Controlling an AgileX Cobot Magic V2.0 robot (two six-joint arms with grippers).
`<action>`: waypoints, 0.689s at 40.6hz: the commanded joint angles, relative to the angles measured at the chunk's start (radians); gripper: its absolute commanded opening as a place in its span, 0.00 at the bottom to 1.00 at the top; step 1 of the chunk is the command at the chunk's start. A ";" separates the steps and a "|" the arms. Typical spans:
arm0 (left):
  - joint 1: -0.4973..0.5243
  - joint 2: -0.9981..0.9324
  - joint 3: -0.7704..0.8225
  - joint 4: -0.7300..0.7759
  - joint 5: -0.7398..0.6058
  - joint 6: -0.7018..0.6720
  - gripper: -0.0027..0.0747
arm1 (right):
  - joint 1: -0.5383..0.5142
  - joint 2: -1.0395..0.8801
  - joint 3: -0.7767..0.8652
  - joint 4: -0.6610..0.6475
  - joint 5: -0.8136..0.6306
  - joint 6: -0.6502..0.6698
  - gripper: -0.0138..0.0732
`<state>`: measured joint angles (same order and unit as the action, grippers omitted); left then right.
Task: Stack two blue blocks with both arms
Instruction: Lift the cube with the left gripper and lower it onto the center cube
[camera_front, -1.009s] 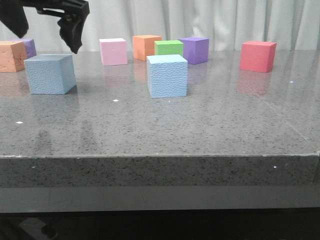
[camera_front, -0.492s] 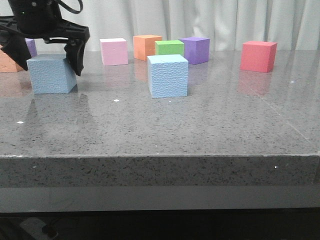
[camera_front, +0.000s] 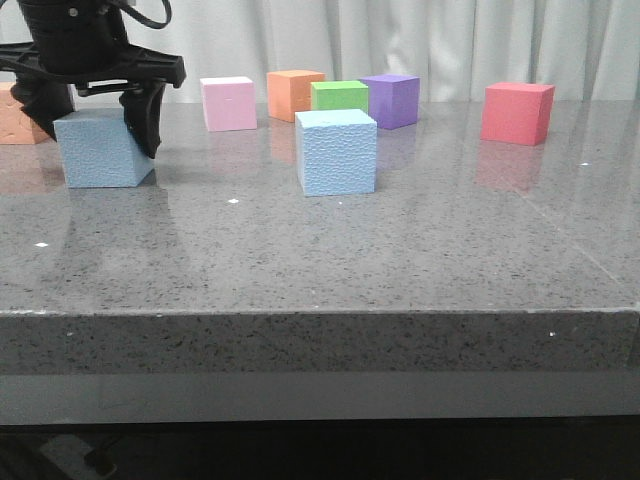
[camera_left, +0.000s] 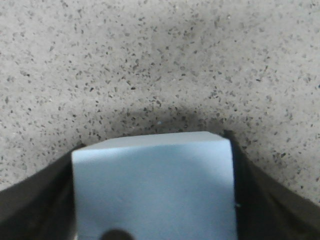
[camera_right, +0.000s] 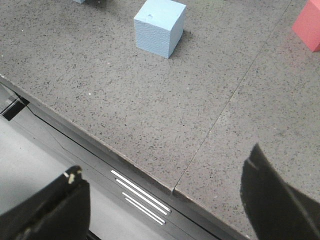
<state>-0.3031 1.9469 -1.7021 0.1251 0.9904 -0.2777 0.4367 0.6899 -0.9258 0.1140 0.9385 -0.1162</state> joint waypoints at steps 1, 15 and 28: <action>-0.006 -0.053 -0.042 0.003 -0.009 -0.001 0.58 | -0.006 -0.002 -0.023 0.009 -0.059 -0.008 0.87; -0.137 -0.053 -0.280 -0.084 0.097 0.396 0.55 | -0.006 -0.002 -0.023 0.009 -0.059 -0.008 0.87; -0.328 -0.050 -0.378 -0.381 0.101 1.172 0.55 | -0.006 -0.002 -0.023 0.009 -0.059 -0.008 0.87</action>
<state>-0.5930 1.9469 -2.0451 -0.2134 1.1275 0.7235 0.4367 0.6899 -0.9258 0.1140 0.9385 -0.1162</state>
